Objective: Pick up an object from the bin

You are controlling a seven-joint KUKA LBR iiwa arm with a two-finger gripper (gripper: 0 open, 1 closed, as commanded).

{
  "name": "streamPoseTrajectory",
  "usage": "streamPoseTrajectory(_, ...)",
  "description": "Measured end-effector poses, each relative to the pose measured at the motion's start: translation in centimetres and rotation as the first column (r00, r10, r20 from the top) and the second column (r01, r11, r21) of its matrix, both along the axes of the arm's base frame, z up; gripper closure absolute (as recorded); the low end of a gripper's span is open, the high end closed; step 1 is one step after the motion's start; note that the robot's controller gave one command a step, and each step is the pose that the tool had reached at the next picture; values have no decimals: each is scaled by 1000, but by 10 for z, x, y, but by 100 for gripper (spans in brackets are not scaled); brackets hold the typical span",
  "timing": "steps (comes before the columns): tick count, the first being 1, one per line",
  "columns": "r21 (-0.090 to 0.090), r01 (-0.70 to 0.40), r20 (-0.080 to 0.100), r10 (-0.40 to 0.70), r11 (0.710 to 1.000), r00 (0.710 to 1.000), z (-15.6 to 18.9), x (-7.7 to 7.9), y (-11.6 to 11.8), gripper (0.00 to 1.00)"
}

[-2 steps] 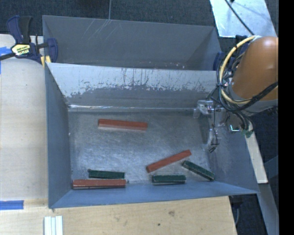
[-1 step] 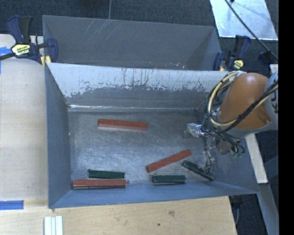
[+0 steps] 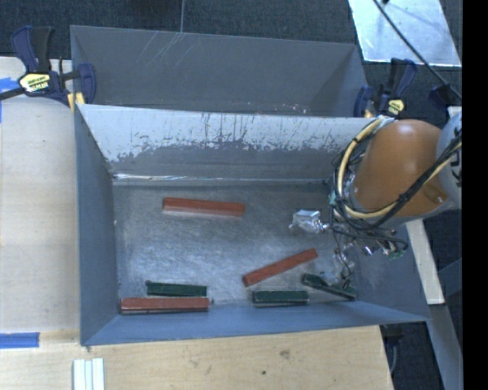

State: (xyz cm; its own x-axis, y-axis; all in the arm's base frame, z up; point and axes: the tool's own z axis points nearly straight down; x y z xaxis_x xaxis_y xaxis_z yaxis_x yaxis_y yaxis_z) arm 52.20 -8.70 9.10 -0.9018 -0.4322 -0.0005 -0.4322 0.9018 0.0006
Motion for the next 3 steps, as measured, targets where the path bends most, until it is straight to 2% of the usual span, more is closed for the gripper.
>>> streamPoseTrajectory(1,4,9,6,-9,1000,1000,-21,55,77,0)
streamPoseTrajectory(2,0,15,6,-15,1000,1000,-20,54,71,100)
streamPoseTrajectory(3,0,-35,13,35,999,999,79,55,92,100)
